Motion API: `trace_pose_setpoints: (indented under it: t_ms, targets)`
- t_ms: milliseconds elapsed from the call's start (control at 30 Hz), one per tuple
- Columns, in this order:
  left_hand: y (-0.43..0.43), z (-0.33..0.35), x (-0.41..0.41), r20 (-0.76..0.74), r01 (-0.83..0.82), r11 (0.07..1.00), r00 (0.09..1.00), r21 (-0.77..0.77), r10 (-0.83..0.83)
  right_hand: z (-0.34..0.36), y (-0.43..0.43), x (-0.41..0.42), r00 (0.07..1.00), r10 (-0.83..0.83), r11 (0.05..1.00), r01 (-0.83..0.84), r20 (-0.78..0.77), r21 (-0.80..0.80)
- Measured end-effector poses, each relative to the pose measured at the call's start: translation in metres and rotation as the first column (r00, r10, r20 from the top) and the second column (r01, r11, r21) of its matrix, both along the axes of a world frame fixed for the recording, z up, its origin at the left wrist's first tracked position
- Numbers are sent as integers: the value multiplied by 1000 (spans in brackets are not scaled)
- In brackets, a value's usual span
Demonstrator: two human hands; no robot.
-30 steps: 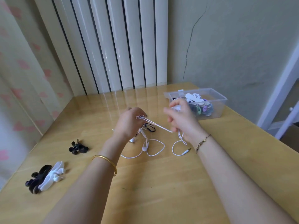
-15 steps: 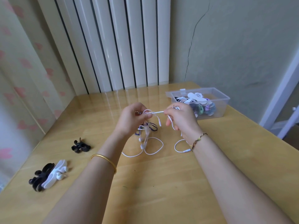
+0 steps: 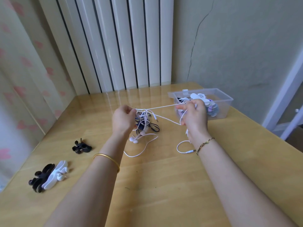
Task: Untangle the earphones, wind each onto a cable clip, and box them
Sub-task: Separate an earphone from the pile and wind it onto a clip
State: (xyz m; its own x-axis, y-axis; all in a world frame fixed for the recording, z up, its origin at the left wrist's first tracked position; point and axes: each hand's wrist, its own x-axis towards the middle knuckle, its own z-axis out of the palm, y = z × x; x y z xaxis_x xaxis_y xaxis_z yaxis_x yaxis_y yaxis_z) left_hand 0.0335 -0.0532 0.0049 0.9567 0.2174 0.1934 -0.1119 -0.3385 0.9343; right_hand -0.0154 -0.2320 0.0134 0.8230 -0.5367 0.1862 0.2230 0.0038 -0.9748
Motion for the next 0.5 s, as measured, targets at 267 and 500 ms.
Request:
trace_pose_setpoints:
  t_ms: [267, 500]
  targets:
    - [-8, -7, 1, -152, -74, 967, 988, -244, 37, 3, -8, -5, 996, -73, 862, 41, 42, 505]
    - [-23, 8, -11, -69, 8, 903, 997, -430, -42, 9, -9, -9, 960, 146, 953, -201, -240, -228]
